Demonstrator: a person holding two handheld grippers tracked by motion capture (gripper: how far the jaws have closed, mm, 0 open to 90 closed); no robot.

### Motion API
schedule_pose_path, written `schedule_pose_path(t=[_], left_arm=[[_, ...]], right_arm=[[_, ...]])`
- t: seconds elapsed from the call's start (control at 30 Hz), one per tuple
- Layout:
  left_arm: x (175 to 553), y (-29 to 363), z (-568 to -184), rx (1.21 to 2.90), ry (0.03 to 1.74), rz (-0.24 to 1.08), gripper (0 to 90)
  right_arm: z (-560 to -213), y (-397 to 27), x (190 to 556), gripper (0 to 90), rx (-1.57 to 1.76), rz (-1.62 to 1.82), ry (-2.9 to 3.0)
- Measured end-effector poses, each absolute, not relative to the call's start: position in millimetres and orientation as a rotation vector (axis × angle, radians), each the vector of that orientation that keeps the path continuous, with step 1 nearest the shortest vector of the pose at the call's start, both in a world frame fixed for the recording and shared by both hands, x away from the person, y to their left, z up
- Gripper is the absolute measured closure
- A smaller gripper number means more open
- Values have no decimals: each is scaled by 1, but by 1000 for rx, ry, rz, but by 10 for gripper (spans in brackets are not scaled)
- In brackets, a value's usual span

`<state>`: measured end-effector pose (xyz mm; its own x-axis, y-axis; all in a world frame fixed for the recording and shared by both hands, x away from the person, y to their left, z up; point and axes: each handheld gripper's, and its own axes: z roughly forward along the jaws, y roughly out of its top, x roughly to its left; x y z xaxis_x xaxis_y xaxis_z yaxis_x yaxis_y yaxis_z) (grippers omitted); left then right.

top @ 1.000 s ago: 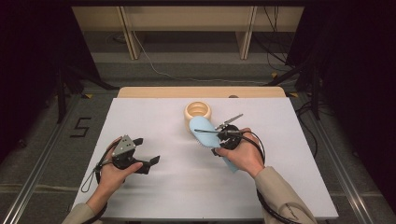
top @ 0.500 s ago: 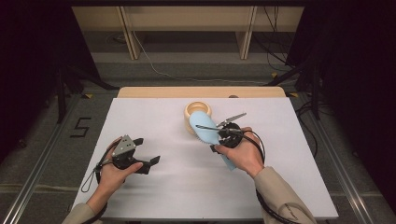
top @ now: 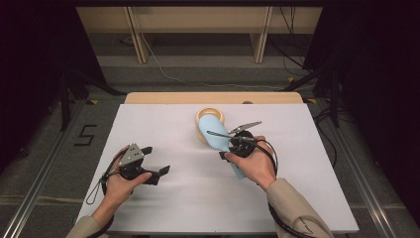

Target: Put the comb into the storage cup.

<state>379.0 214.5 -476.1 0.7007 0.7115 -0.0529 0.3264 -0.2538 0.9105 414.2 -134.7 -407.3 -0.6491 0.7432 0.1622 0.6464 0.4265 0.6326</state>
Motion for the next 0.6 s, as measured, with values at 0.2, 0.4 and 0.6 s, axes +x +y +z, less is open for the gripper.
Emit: schedule_pose_path(t=[0.2, 0.4, 0.6], left_arm=[[379, 214, -476, 1854, 813, 453, 9], [379, 214, -476, 1854, 814, 452, 8], [379, 215, -476, 1850, 815, 448, 8]], right_arm=[[-407, -133, 413, 701, 1236, 1056, 2504], [-406, -133, 413, 701, 1233, 1088, 2475], [-406, -131, 412, 701, 1235, 1121, 2451]])
